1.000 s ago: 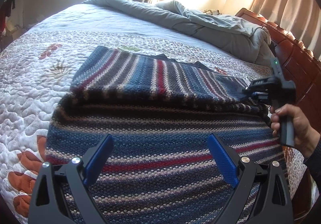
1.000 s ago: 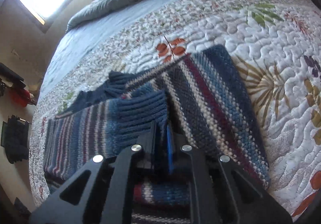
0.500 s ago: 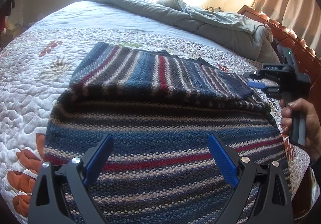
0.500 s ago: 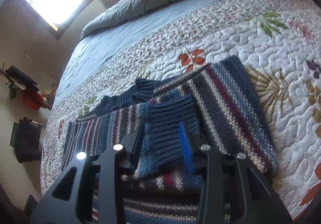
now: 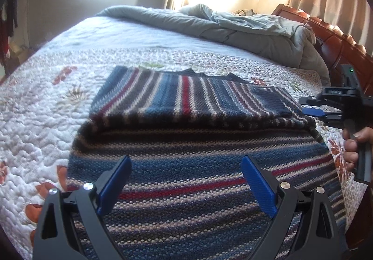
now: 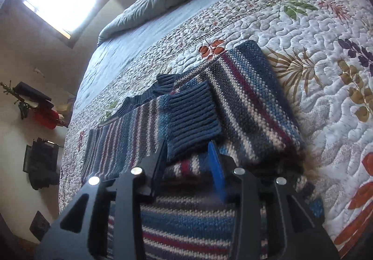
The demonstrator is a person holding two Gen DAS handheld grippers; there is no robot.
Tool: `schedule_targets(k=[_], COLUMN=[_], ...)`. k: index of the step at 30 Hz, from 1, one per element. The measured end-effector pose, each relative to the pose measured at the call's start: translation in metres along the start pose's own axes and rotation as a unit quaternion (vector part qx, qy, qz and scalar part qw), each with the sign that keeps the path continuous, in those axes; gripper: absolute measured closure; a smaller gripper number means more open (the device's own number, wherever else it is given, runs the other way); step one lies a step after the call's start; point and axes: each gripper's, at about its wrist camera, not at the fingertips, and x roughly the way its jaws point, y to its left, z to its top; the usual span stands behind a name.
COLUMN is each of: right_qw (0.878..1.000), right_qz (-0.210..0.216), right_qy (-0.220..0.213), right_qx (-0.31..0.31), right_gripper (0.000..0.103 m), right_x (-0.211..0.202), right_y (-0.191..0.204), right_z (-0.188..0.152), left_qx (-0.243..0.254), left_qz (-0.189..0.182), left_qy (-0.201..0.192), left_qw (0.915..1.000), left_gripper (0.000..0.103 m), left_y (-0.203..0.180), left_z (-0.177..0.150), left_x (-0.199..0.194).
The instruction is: Fold small clothes
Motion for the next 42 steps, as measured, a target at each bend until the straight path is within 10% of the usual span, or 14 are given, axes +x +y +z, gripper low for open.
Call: schedule_targets(k=[12,23,30,34,40,42], right_qw=[0.997,0.993,0.988,0.984,0.975,0.972], right_qz=[0.063,0.092,0.097,0.094,0.105,0.108], right_qy=[0.032,0.069,0.098,0.114,0.132,0.137], right_qx=[-0.016,0.012,0.073,0.098,0.147,0.157], right_gripper=[0.04,0.013,0.012,0.013,0.029,0.034], right_x=[-0.072,-0.137,-0.168,-0.172,-0.165,-0.161], right_y=[0.004,-0.031,-0.082,-0.106,-0.134,-0.138], right_z=[-0.104,-0.183,-0.23,-0.25,-0.274,-0.281], left_qx=[0.037,-0.073,-0.239,-0.298,-0.36,-0.362], left_qz=[0.044,-0.035,-0.125,-0.209,-0.236,-0.238], left_qy=[-0.023,0.107,0.139,0.188,0.241,0.243], left_qw=[0.9981,0.991,0.9528,0.9123,0.8697,0.8678], left_gripper=[0.007,0.007,0.008,0.008,0.008,0.008], left_y=[-0.039,0.021,0.098,0.105,0.106,0.104], left_z=[-0.01,-0.078,-0.135,-0.159,-0.184,-0.189], left_x=[-0.078,-0.144,-0.159,-0.139,-0.113,-0.108])
